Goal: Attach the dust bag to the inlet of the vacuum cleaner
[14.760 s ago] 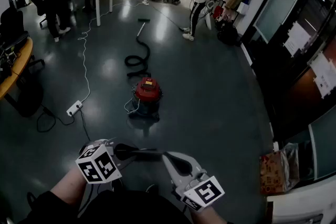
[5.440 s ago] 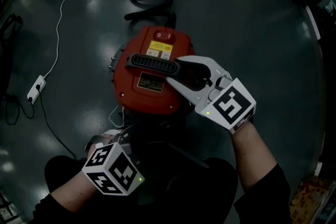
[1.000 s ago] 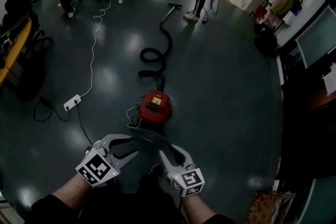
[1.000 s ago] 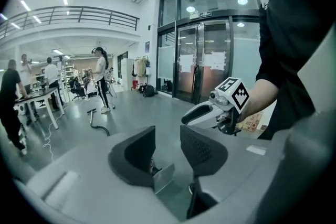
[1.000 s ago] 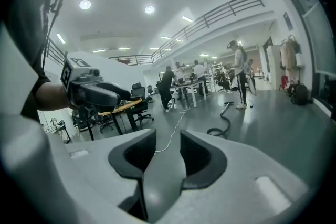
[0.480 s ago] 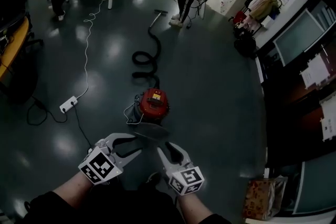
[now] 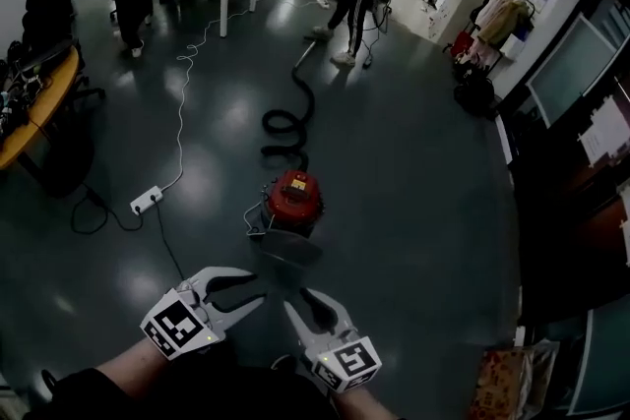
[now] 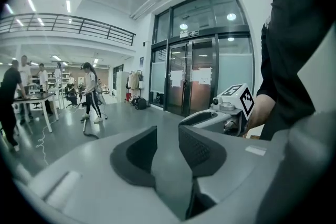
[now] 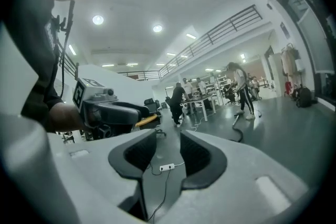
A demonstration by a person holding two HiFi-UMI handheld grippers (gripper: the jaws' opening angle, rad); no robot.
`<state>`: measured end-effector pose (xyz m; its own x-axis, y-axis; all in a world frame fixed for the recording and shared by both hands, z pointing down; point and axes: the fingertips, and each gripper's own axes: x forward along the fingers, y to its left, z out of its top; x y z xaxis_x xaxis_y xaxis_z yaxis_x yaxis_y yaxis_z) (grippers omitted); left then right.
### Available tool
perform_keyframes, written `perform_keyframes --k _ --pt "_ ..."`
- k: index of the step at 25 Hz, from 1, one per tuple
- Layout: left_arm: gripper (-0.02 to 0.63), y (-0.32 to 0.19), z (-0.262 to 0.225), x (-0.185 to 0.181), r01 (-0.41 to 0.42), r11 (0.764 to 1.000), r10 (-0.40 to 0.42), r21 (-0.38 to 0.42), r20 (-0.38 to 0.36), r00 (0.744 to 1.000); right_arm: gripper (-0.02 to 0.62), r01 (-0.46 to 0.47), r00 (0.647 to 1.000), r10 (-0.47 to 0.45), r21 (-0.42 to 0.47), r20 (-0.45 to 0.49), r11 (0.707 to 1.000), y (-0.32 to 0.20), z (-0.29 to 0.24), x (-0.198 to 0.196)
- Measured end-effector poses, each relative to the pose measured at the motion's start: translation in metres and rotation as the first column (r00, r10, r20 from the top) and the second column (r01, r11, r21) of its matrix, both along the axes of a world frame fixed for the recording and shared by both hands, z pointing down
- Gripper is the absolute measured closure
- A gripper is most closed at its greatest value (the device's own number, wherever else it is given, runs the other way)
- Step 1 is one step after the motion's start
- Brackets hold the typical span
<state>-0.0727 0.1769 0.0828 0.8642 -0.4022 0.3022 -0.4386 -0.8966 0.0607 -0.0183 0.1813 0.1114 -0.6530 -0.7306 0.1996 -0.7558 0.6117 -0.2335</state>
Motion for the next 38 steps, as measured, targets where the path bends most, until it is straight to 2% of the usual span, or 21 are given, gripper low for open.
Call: perform_keyframes --k 2,5,8,10,14,19,22,29,38 --pt "0.490 0.019 -0.004 0.023 0.003 1.000 -0.003 -0.006 -0.007 1.000 0.449 0.028 0.999 -0.028 0.011 0.028 1.000 0.021 -0.001 0.017" --pt "0.546 0.042 -0.017 0.050 -0.010 1.000 0.010 0.027 -0.018 1.000 0.467 0.044 0.998 -0.046 0.033 0.052 0.998 0.043 -0.009 0.039" --pt "0.604 0.062 -0.040 0.063 -0.051 0.996 0.054 0.070 -0.037 0.998 0.502 0.035 0.998 -0.039 0.071 0.055 0.997 0.062 -0.031 0.050" --pt "0.604 0.070 -0.051 0.065 -0.073 0.994 0.077 0.079 -0.060 0.995 0.528 0.024 0.998 -0.029 0.091 0.058 0.996 0.071 -0.042 0.053" --pt "0.604 0.085 -0.063 0.060 -0.108 0.990 0.116 0.089 -0.093 0.989 0.592 0.005 0.998 -0.014 0.133 0.067 0.991 0.084 -0.064 0.041" --pt "0.604 0.092 -0.070 0.041 -0.109 0.987 0.123 0.115 -0.119 0.985 0.592 0.054 0.996 -0.065 0.181 0.060 0.982 0.092 -0.084 0.005" --pt "0.604 0.094 -0.065 0.032 -0.095 0.990 0.109 0.107 -0.139 0.984 0.593 0.033 0.998 -0.043 0.213 0.044 0.976 0.093 -0.086 0.001" --pt "0.604 0.101 -0.064 0.014 -0.083 0.990 0.098 0.117 -0.133 0.986 0.594 0.059 0.996 -0.070 0.195 0.049 0.979 0.097 -0.086 -0.024" --pt "0.604 0.109 -0.062 0.016 -0.085 0.990 0.098 0.108 -0.122 0.988 0.594 0.021 0.999 -0.027 0.186 0.029 0.982 0.095 -0.078 -0.014"
